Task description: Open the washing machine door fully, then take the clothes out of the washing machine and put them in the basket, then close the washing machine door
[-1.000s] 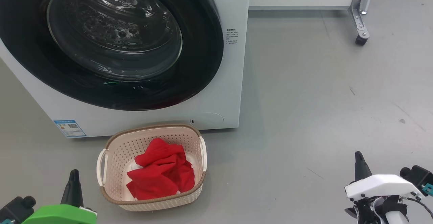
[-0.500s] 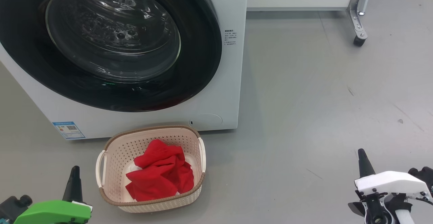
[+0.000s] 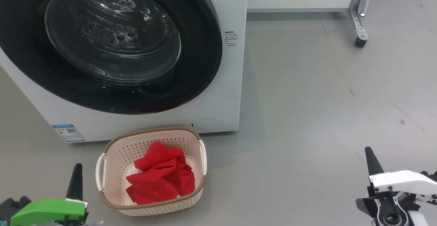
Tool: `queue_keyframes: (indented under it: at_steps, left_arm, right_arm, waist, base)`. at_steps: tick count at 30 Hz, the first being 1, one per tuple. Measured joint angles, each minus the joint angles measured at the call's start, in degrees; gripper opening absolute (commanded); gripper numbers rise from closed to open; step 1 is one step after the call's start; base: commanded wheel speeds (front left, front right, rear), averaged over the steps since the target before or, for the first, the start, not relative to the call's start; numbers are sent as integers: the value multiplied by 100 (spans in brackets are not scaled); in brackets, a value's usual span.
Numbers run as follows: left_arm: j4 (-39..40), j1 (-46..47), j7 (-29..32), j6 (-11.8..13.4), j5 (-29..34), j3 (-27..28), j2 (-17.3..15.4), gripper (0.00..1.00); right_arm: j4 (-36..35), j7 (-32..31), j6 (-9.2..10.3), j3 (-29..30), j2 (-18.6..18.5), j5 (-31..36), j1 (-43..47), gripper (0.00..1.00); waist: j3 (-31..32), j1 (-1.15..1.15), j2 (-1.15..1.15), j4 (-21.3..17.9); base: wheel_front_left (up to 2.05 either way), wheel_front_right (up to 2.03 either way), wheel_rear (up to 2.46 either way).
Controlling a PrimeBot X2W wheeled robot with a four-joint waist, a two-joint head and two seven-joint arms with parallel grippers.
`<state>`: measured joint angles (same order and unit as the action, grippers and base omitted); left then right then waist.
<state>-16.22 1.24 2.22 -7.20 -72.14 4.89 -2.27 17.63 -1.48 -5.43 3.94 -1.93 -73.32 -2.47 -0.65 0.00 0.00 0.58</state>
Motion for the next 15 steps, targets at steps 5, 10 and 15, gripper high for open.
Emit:
queue_keyframes:
  at_steps: [5, 10, 15]
  left_arm:
    - [0, 30, 76, 0, -374, 7, 3, 0]
    - [4, 70, 169, 0, -738, 15, 7, 0]
    - [9, 127, 259, 0, -1113, 21, 11, 0]
  right_arm:
    - [-19, -108, -5, 80, 0, -355, -8, 0]
    - [-51, -183, -55, 153, -1, -705, -64, 0]
    - [-65, -286, -59, 230, -3, -1060, -66, 0]
  waist:
    - [10, 0, 0, -11]
    - [20, 0, 0, -23]
    - [29, 0, 0, -35]
  base:
    - [0, 0, 0]
    - [0, 0, 0]
    - [0, 0, 0]
